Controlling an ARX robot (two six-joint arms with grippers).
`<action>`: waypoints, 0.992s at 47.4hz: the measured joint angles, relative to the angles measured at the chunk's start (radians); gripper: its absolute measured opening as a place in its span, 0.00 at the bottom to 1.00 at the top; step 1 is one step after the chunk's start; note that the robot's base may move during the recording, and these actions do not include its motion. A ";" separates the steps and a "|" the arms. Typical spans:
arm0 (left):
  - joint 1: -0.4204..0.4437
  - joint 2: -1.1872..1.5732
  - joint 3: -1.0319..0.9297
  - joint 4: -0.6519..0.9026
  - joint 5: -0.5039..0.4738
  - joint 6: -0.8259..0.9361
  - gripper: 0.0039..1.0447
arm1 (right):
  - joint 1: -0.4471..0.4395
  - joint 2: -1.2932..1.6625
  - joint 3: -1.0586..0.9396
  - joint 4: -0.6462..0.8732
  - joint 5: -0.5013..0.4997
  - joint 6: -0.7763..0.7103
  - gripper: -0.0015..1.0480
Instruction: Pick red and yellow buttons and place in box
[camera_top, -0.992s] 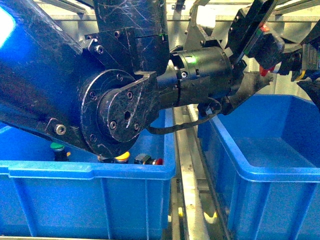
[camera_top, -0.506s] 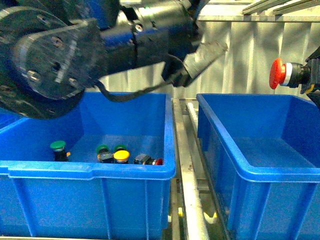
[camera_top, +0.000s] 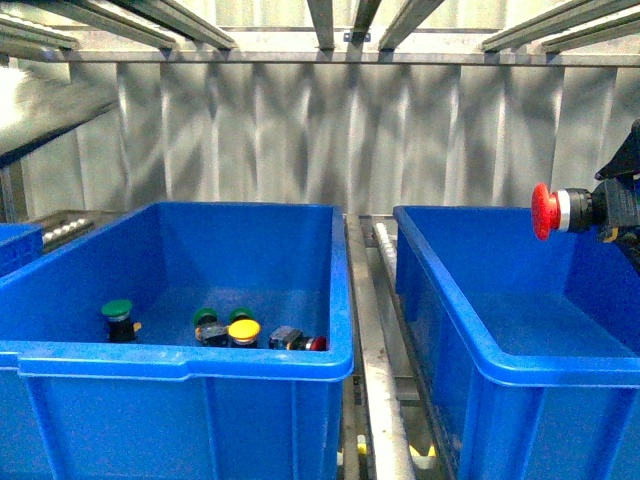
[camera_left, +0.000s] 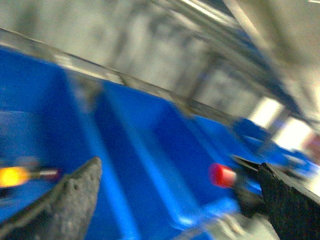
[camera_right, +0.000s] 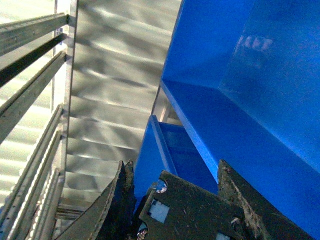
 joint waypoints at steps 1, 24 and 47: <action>0.006 -0.021 -0.011 -0.035 -0.048 0.029 0.82 | 0.002 0.000 0.000 0.001 0.003 -0.005 0.38; 0.161 -1.030 -0.739 -0.570 -0.393 0.491 0.05 | 0.133 0.011 0.000 0.048 0.156 -0.172 0.38; 0.161 -1.088 -0.747 -0.576 -0.392 0.499 0.02 | 0.211 0.014 -0.008 0.141 0.279 -0.428 0.38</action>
